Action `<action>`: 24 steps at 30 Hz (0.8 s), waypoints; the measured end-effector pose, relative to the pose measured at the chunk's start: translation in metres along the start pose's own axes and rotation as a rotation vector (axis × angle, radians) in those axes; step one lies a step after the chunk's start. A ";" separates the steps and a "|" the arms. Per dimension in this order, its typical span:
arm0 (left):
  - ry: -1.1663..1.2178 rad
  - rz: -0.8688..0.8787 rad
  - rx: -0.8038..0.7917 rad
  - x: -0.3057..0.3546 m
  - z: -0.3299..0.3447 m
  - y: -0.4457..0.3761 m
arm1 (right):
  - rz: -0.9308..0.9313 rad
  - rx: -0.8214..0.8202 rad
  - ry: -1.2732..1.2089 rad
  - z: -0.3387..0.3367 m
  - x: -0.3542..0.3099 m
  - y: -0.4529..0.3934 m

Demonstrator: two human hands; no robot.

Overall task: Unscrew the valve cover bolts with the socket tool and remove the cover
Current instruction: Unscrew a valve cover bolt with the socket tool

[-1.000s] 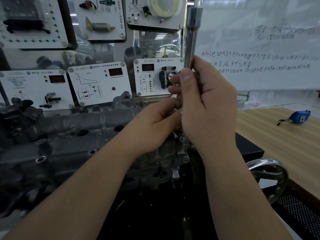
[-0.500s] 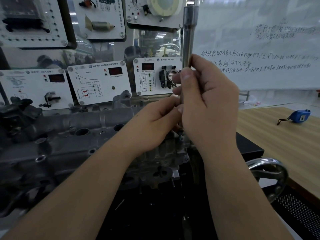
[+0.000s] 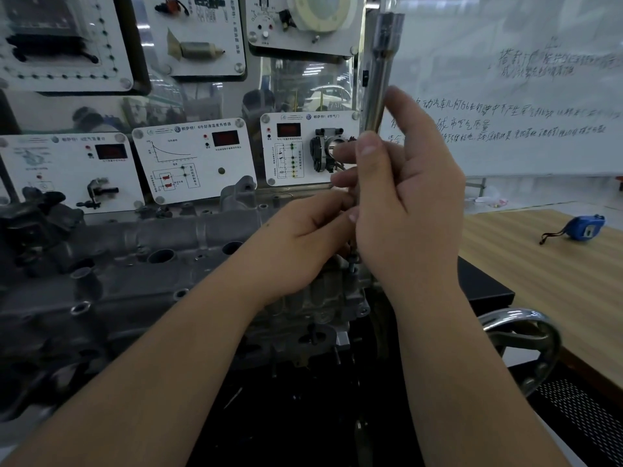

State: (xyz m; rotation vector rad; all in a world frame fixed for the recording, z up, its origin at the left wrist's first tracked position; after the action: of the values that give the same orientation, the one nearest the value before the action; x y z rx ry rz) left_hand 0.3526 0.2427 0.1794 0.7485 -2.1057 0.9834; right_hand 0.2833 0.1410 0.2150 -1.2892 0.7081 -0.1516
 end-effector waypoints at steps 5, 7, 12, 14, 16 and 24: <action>-0.010 0.014 0.021 0.000 -0.001 0.000 | -0.010 -0.029 -0.027 0.003 0.001 -0.002; 0.000 0.018 0.022 0.001 0.001 -0.001 | 0.001 -0.024 -0.025 0.003 0.002 -0.002; 0.012 0.019 0.021 0.001 0.000 0.000 | -0.067 0.005 0.024 0.000 -0.004 -0.001; 0.010 -0.005 0.016 -0.001 -0.001 0.001 | -0.042 0.000 0.001 0.001 -0.001 0.000; -0.007 -0.005 0.005 0.000 0.000 0.001 | -0.015 0.008 -0.035 0.001 0.002 0.001; -0.021 -0.003 0.031 -0.001 0.002 -0.003 | -0.076 0.017 0.076 -0.003 -0.003 -0.003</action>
State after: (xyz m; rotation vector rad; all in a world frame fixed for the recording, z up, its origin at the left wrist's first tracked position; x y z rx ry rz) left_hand 0.3544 0.2393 0.1790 0.7800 -2.1109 1.0126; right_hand 0.2799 0.1394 0.2185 -1.2998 0.7213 -0.2694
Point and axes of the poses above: each hand's wrist, its own y-axis away from the middle knuckle, its own z-axis out of the palm, x = y × z, the point moved 8 cm from there along -y, towards the middle knuckle, and after that the axes turned 8 degrees about -z, right-handed, at the moved point
